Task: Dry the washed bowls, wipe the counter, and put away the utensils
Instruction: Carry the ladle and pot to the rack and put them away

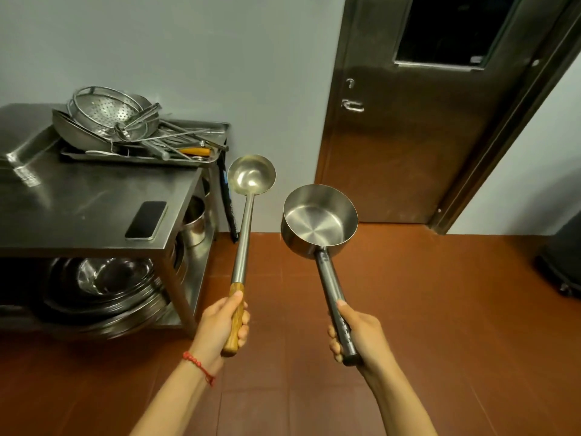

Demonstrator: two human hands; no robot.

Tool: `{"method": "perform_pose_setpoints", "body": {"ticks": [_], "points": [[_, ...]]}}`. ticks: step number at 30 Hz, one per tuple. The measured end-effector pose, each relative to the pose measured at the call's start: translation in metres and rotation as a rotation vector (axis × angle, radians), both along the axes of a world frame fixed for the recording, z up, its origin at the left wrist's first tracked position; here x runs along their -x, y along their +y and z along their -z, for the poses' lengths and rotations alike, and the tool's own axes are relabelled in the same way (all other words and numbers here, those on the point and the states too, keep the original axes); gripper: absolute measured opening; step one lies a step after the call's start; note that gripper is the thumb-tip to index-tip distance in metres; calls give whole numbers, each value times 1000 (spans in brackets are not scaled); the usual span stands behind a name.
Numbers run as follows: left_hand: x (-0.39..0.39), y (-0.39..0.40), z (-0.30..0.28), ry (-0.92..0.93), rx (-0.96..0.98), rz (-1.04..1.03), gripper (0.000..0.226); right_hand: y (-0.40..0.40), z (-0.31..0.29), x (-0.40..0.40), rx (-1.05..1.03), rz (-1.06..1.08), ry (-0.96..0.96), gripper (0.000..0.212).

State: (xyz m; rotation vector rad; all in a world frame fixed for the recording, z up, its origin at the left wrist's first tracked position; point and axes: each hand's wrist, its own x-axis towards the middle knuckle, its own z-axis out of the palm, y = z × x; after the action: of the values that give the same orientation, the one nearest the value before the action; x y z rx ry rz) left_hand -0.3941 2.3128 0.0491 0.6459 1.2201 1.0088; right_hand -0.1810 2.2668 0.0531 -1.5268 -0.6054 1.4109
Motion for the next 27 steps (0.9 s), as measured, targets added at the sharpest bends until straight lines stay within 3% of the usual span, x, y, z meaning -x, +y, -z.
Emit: {"method": "perform_pose_setpoints", "body": {"ticks": [8,17,27], "points": [[-40,141,2,-51,-4,-121,24,160,-1,-45,-20,-127,-3,36],[-93,274,-2,-105,-17,-354,24,348,-16,-101,-52,-410,-47,36],[-67,407,-12,-98,-58,-625,24,530,-17,-59,-44,-628,-65,45]]}}
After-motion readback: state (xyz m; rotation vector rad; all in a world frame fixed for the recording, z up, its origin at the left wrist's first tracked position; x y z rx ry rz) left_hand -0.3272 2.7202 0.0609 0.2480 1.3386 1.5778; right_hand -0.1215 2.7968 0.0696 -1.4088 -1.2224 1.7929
